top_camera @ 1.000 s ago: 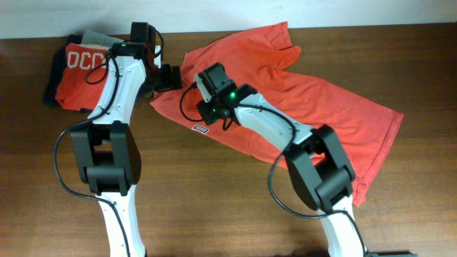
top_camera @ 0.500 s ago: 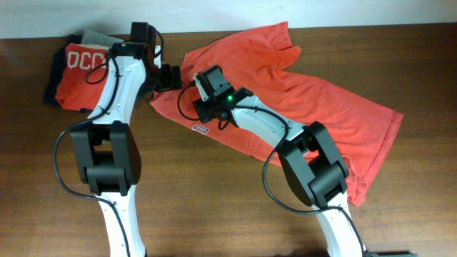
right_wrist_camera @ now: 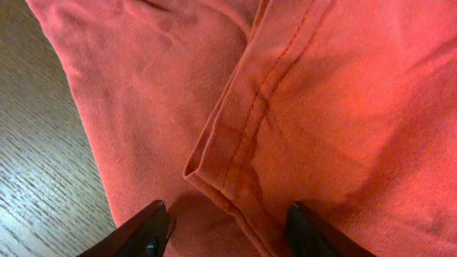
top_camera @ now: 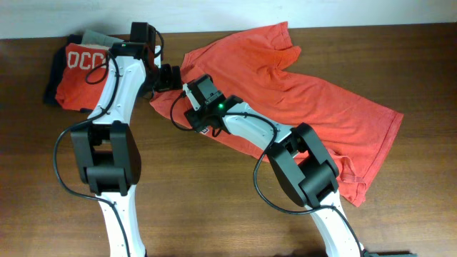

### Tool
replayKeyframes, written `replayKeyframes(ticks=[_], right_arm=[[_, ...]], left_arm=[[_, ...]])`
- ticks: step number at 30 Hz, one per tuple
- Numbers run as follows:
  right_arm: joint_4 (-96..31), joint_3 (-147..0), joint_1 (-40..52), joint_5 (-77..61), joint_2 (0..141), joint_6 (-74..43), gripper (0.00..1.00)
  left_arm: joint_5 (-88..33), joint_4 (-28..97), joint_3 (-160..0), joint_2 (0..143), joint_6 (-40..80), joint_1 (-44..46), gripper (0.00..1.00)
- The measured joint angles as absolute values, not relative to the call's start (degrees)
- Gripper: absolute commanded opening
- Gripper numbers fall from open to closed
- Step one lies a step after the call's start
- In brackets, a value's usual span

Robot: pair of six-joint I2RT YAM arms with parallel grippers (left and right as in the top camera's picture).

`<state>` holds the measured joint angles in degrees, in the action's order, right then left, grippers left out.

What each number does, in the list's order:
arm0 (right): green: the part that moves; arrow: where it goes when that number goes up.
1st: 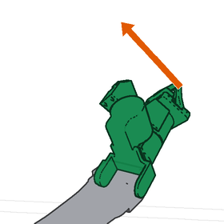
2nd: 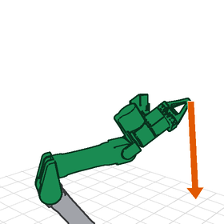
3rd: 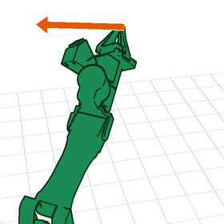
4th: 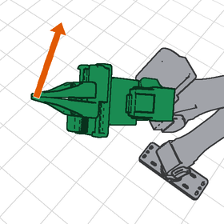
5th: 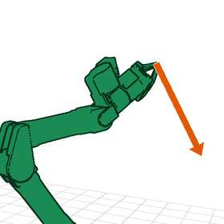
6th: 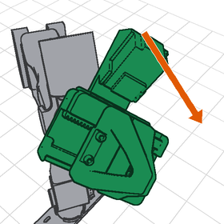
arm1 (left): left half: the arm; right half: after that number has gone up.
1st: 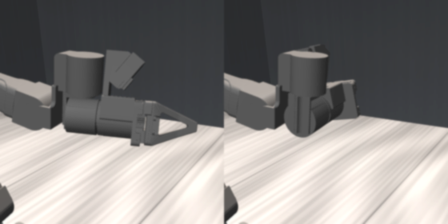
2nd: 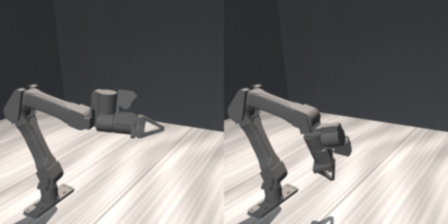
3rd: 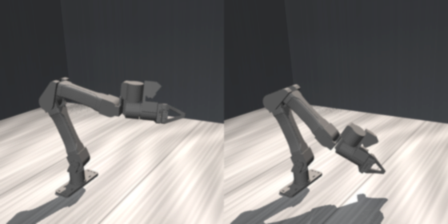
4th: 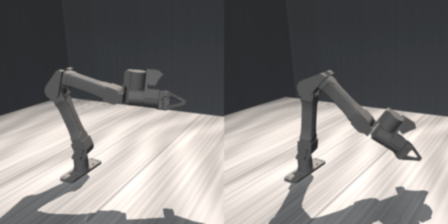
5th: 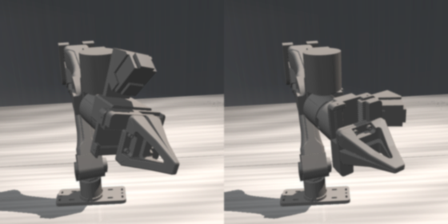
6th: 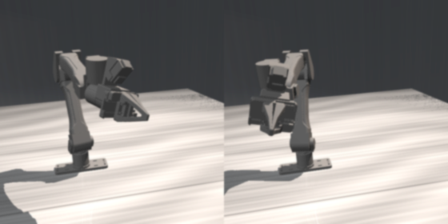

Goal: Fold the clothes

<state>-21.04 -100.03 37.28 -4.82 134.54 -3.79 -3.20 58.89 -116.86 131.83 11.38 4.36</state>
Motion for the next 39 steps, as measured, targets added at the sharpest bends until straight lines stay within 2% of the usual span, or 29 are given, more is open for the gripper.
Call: replayKeyframes(ticks=[2,11,20,28,39], right_arm=[[-20.5,-100.0,37.3,-4.8,134.6,-3.6,0.40],[-19.2,-100.0,37.3,-3.6,135.1,-3.2,0.14],[-19.2,-100.5,37.3,-0.9,135.1,-3.0,0.04],[-19.6,-102.5,35.9,1.1,135.1,-3.0,0.04],[-17.5,-103.4,27.9,2.4,135.1,-3.0,0.04]], left_arm=[[-3.2,58.9,-116.9,131.8,11.4,4.4,0.99],[-3.2,58.9,-116.9,131.8,11.4,4.4,0.99],[-3.2,58.9,-116.9,131.8,11.4,4.4,0.99],[-3.2,58.6,-116.9,131.8,11.6,4.1,0.99],[-3.2,58.7,-116.9,131.8,11.6,4.2,0.99]])
